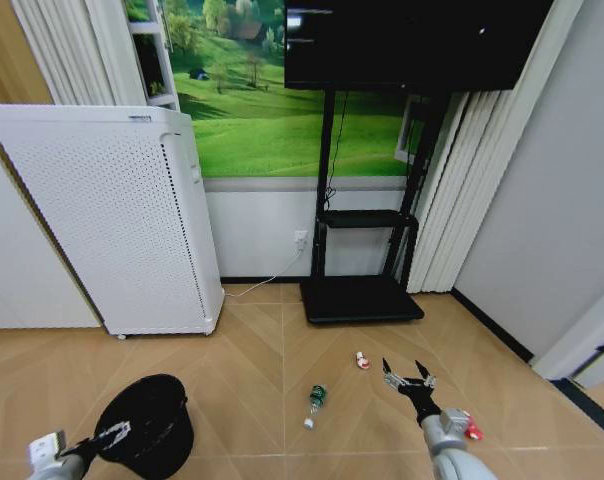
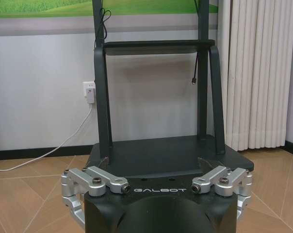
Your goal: Pick up the trash bin and place the garbage on the floor into it.
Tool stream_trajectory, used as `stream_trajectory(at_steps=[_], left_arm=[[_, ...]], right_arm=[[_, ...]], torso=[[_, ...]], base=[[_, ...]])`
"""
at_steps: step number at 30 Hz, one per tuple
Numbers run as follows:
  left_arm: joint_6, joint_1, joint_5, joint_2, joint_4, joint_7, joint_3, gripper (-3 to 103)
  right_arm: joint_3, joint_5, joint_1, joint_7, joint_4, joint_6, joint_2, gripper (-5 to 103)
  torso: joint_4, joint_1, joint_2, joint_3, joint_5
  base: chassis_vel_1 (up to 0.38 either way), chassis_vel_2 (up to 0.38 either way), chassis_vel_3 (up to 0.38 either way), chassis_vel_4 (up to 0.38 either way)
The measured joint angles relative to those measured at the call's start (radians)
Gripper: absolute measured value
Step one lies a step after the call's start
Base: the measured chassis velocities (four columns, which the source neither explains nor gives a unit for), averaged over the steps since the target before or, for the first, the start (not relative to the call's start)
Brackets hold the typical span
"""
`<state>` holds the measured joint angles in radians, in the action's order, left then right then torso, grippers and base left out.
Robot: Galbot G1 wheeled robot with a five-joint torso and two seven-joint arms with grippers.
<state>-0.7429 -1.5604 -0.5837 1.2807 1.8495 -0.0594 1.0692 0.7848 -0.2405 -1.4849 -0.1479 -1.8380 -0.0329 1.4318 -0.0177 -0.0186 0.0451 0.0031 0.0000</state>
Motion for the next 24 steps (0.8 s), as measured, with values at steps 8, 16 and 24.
stream_trajectory(at_steps=[8,16,24], left_arm=[[0.003,-0.004,-0.007,0.005,-0.026,-0.005,0.005,64],[0.006,0.002,-0.025,0.008,-0.041,-0.006,0.008,32],[0.011,0.011,-0.034,0.009,-0.052,-0.005,0.003,7]], right_arm=[[-0.004,0.0,0.008,0.001,0.005,-0.002,0.001,100],[-0.011,0.004,0.012,0.001,0.005,-0.007,0.0,100],[-0.011,0.004,0.012,0.001,0.004,-0.008,-0.002,100]], torso=[[0.0001,0.0,0.0,0.0,0.0],[0.0,0.0,0.001,0.001,0.0003],[-0.0003,0.0,0.001,0.001,0.0003]], base=[[0.0,0.0,0.0,0.0],[0.0,0.0,0.0,0.0],[0.0,0.0,0.0,0.0]])
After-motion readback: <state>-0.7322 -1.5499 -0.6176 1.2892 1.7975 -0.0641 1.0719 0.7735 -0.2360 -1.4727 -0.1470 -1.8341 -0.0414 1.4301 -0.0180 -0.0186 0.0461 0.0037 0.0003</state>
